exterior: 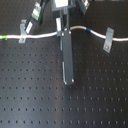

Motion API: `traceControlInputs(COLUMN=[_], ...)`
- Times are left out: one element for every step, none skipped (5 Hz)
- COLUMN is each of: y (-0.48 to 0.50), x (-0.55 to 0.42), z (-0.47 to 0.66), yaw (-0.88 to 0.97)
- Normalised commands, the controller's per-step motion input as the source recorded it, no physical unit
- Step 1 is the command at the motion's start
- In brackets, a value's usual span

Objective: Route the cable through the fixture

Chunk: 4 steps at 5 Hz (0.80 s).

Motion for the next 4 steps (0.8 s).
traceControlInputs(y=[-0.379, -0.198, 0.046, 0.127], x=[-0.297, -0.363, 0.001, 0.234], z=[0.06, 0.02, 0.00, 0.11], yaw=[0.06, 0.17, 0.00, 0.00])
